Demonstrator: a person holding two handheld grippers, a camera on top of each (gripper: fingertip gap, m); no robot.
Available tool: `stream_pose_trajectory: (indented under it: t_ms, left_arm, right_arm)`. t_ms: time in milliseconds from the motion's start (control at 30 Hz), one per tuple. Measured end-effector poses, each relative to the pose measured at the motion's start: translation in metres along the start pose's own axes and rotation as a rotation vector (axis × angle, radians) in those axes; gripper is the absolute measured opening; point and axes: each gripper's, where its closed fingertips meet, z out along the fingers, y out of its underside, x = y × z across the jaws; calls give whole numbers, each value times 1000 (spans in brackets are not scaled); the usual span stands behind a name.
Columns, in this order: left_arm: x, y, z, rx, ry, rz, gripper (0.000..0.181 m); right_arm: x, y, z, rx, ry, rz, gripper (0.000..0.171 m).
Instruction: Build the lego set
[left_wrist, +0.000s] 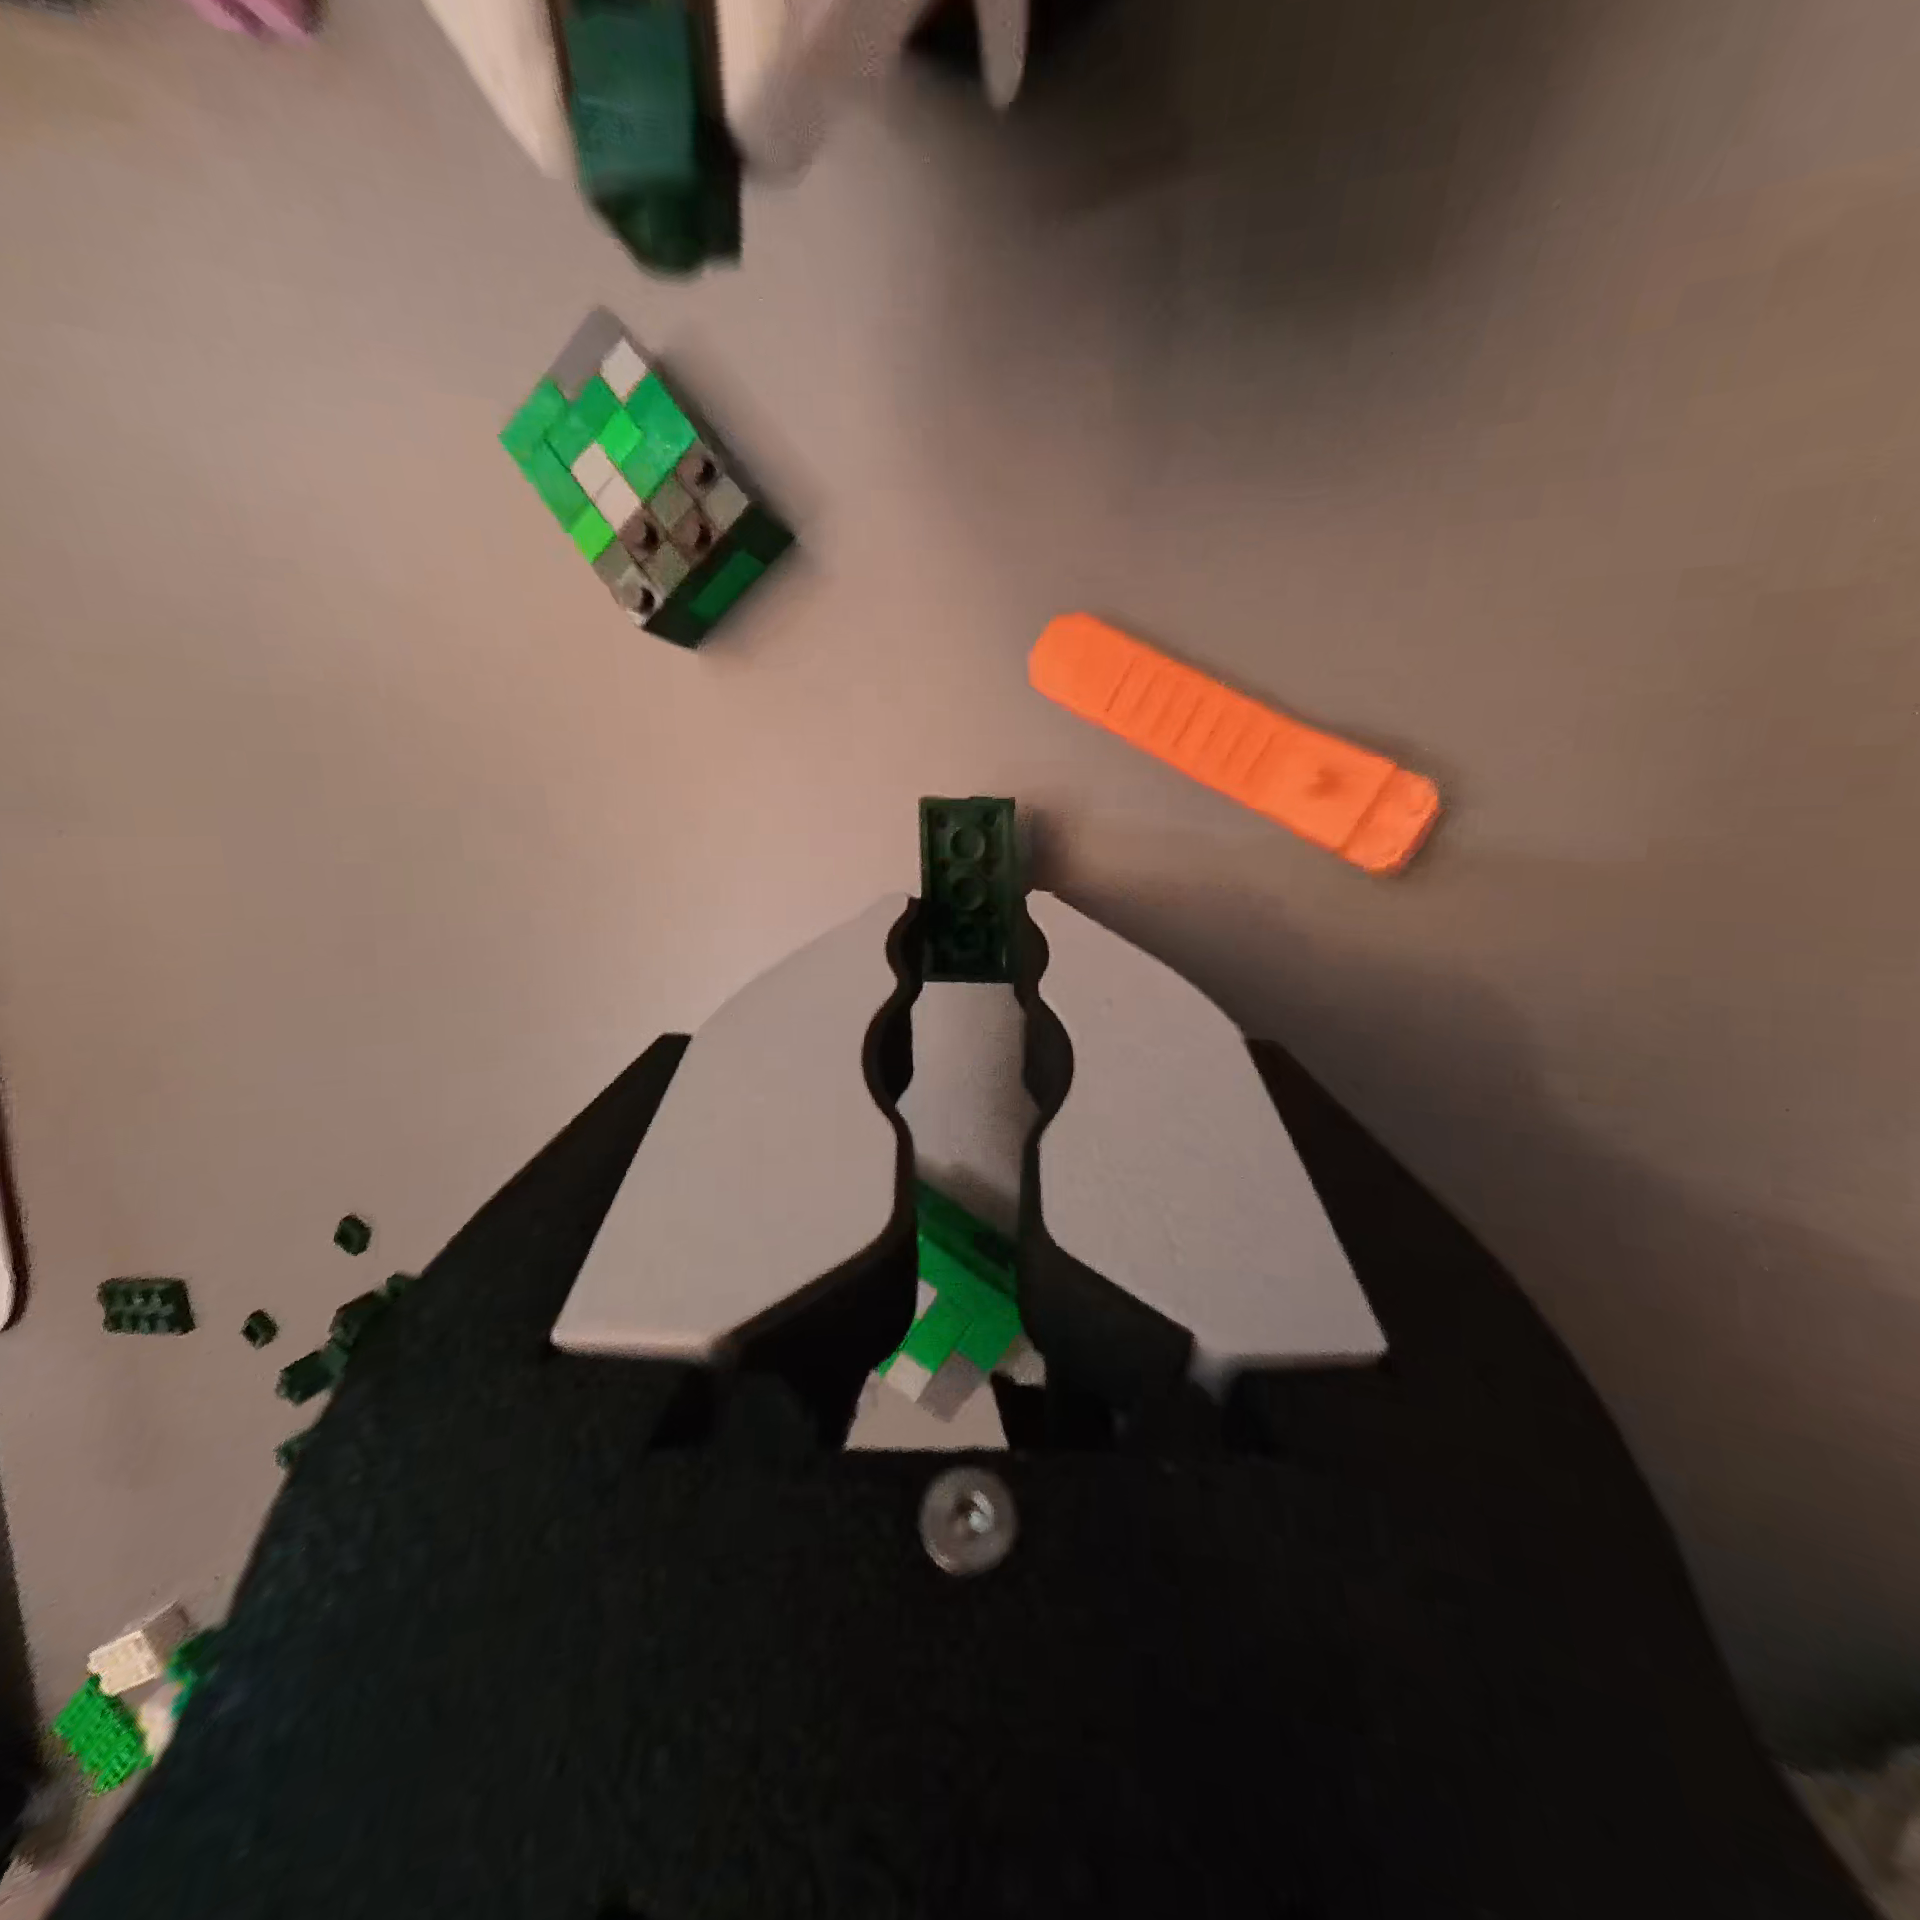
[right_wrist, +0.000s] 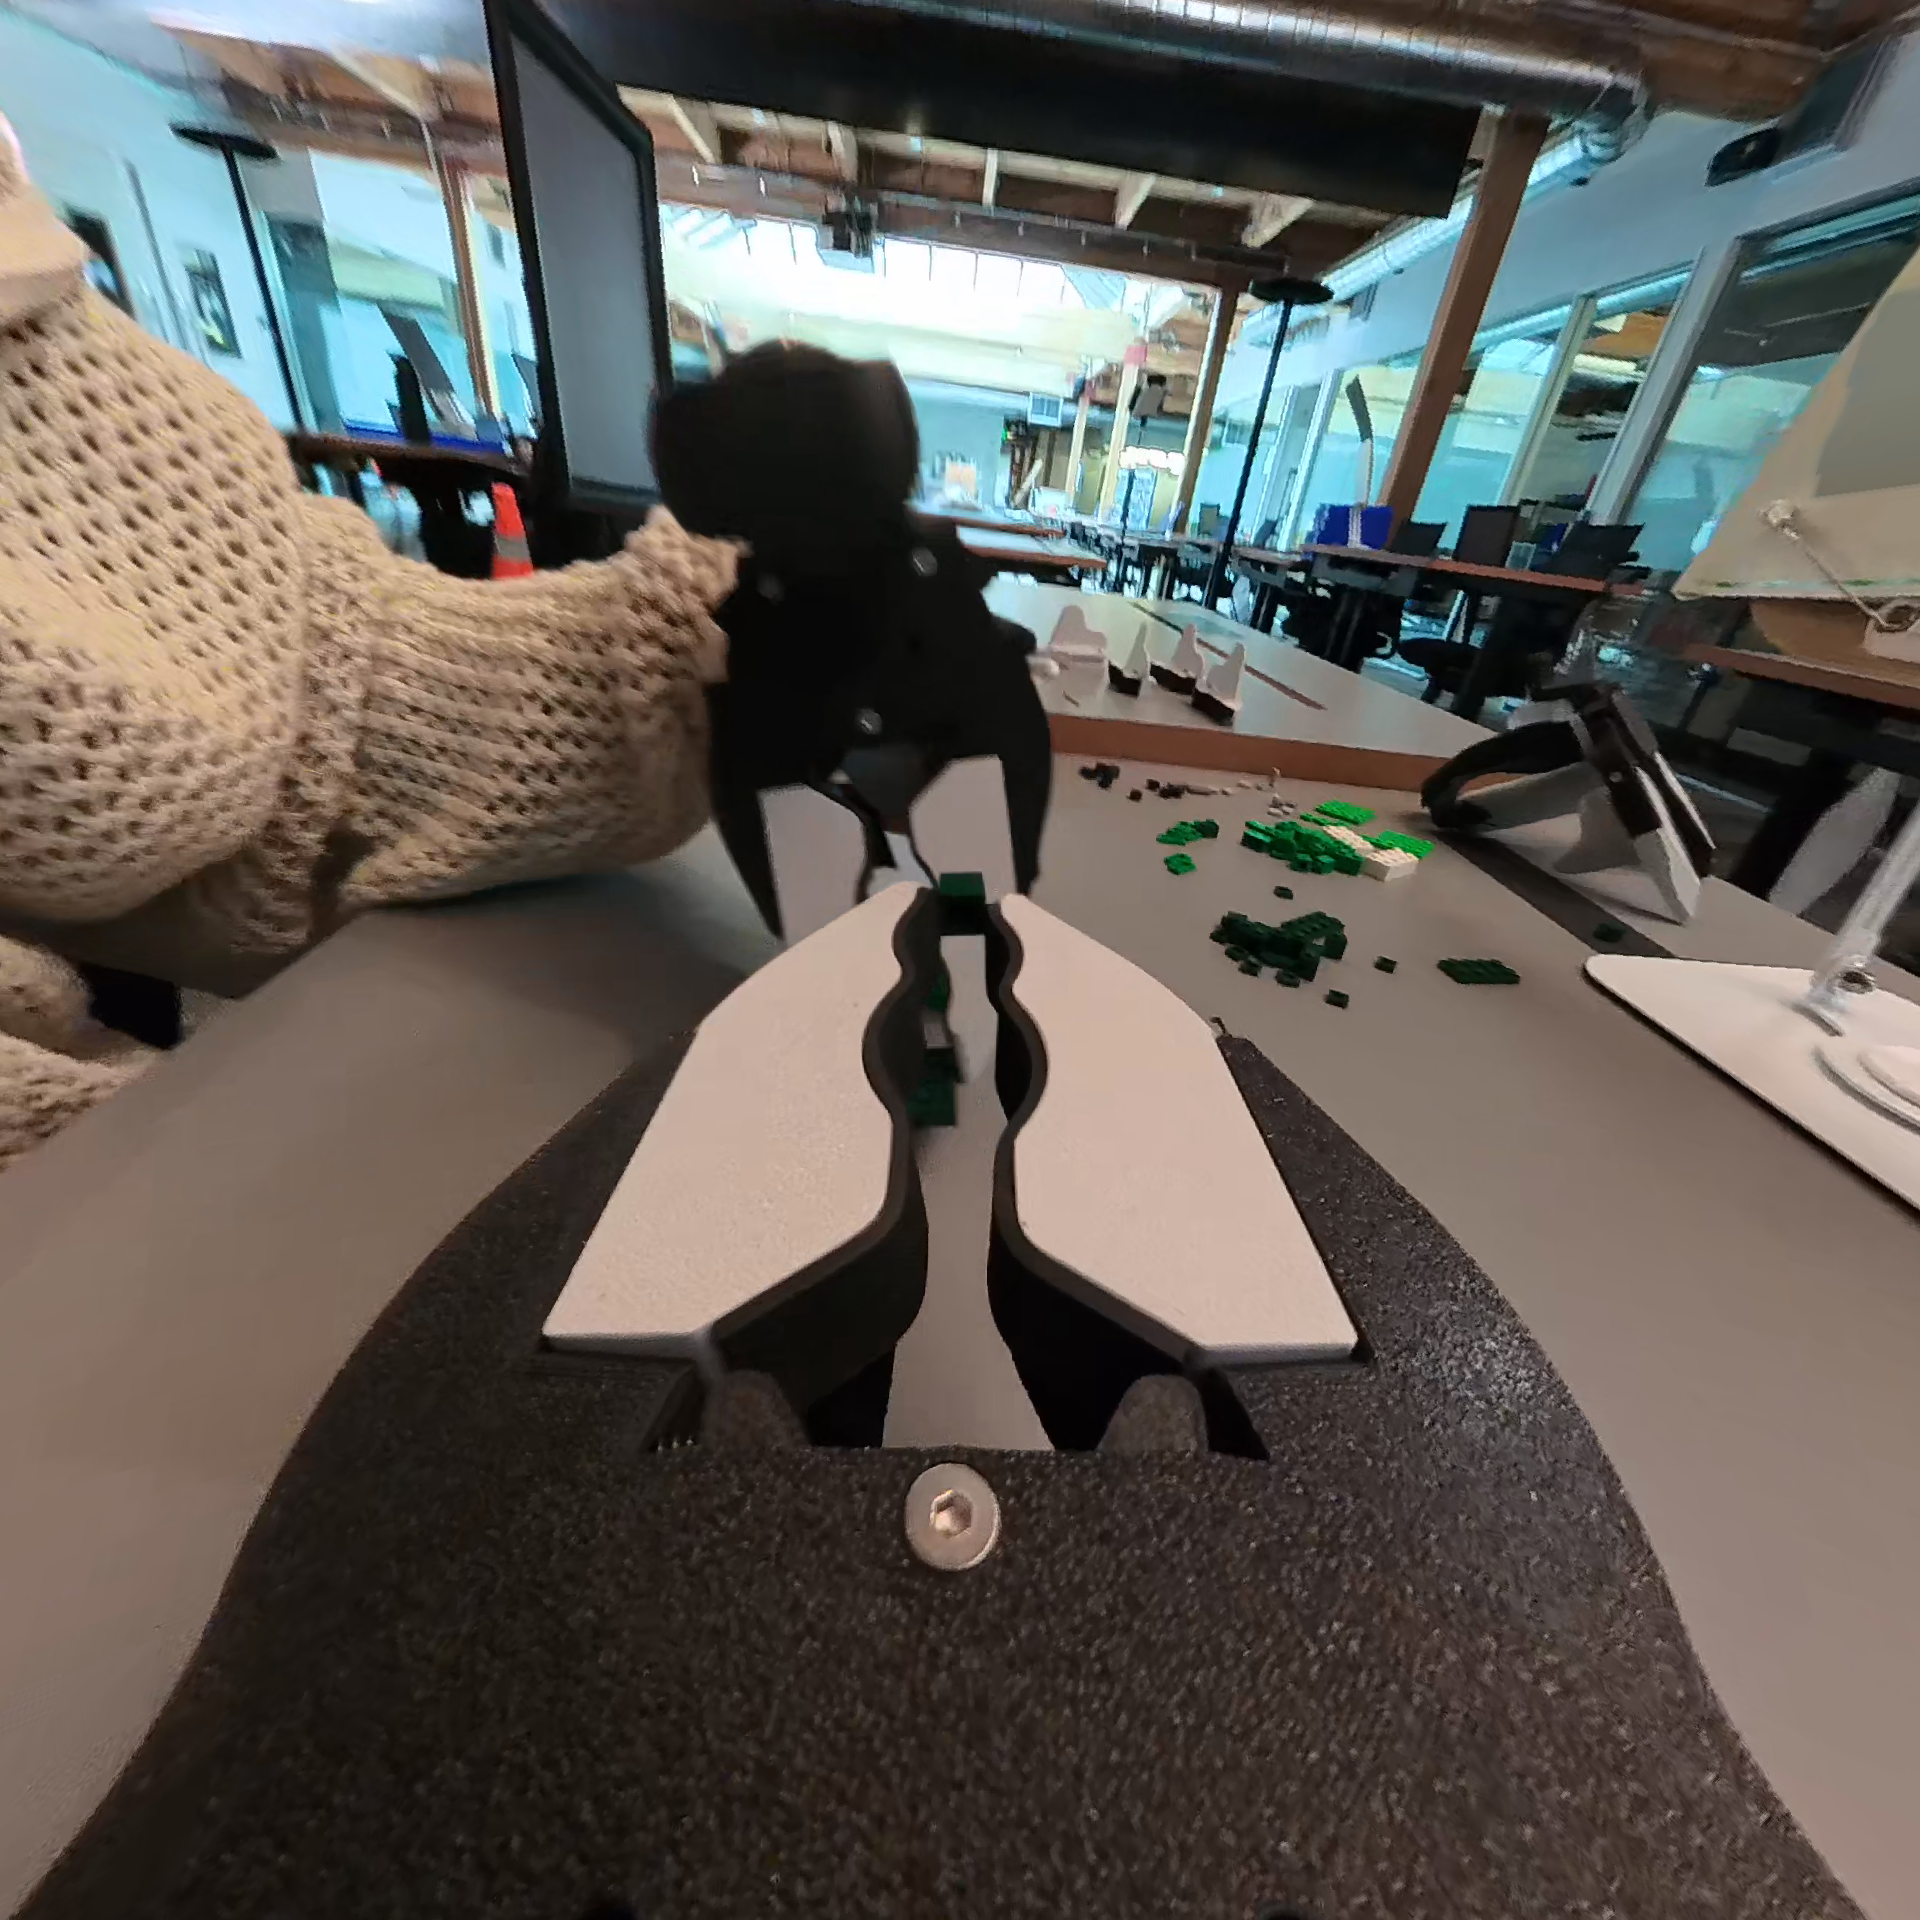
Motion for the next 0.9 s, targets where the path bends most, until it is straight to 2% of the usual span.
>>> stream_pose_trajectory:
  t_ms: [200,333,433,500,667,900]
  left_arm:
    - [-4,-13,-7,134,-159,-3,17]
    - [-30,-16,-21,233,-375,-25,17]
    - [-30,-40,-31,455,-329,-113,17]
    - [-29,-50,-32,530,-315,-138,17]
    - [-20,-49,-9,433,-303,-76,17]
    - [-14,-50,-8,453,-251,-102,16]
  right_arm:
    - [1,12,3,-106,15,-51,7]
    - [16,31,-5,-276,137,-198,7]
    - [18,51,-13,-428,189,-241,7]
    - [15,53,-14,-454,222,-261,8]
    - [3,55,-13,-477,223,-274,8]
    - [0,62,-11,-525,205,-308,8]
